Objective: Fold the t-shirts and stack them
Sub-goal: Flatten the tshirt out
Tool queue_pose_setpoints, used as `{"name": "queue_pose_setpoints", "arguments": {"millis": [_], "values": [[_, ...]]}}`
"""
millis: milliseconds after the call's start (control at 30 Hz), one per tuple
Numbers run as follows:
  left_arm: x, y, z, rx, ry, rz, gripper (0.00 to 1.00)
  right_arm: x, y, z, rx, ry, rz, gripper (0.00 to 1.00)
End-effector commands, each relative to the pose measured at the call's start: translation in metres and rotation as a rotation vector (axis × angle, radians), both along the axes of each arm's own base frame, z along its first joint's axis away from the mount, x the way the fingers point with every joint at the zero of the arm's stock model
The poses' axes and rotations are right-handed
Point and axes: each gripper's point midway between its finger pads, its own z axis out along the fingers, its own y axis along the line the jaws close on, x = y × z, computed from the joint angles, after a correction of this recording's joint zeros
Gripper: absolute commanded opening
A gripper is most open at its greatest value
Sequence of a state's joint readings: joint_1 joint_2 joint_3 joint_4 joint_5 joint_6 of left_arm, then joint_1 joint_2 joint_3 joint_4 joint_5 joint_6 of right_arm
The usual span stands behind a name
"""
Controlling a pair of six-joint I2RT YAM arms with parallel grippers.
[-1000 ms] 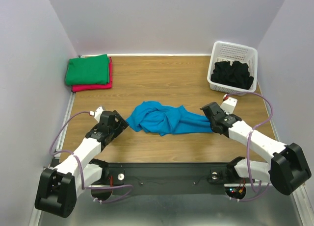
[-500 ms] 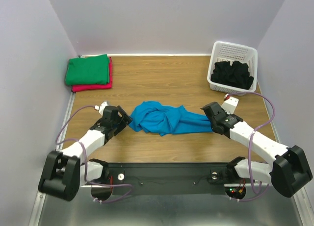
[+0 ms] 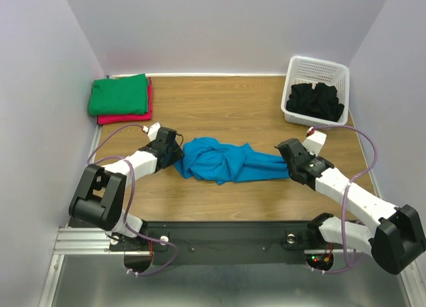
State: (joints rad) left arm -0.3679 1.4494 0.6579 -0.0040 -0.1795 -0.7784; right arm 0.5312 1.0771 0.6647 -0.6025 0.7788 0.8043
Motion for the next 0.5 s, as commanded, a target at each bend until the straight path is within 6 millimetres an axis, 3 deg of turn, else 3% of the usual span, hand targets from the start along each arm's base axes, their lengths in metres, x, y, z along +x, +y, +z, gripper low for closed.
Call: {"name": "queue_pose_setpoints", "arguments": {"millis": [0,67,133,167,200,233,367,467], "values": [[-0.044,0.027,-0.043,0.166,0.241,0.033,0.59,0.003,-0.004,0.015,0.001,-0.055,-0.024,0.01],[-0.040,0.025,-0.043,0.181,0.244,0.030,0.59,0.003,-0.005,0.019,0.013,-0.074,-0.027,0.01],[-0.038,0.024,-0.042,0.187,0.248,0.022,0.49,0.002,-0.005,0.023,0.020,-0.089,-0.027,0.01],[-0.040,0.024,-0.043,0.192,0.256,0.018,0.39,0.002,-0.006,0.024,0.023,-0.096,-0.029,0.01],[-0.040,0.023,-0.043,0.192,0.257,0.014,0.07,0.001,-0.007,0.024,0.021,-0.099,-0.030,0.01],[-0.040,0.022,-0.043,0.193,0.256,0.006,0.00,0.001,-0.007,0.027,0.027,-0.107,-0.028,0.01],[-0.034,0.016,-0.041,0.175,0.223,-0.032,0.00,0.003,-0.006,0.033,0.032,-0.121,-0.021,0.01],[-0.021,0.016,-0.018,0.174,0.144,-0.021,0.00,0.006,-0.003,0.042,0.032,-0.131,0.001,0.01]]}}
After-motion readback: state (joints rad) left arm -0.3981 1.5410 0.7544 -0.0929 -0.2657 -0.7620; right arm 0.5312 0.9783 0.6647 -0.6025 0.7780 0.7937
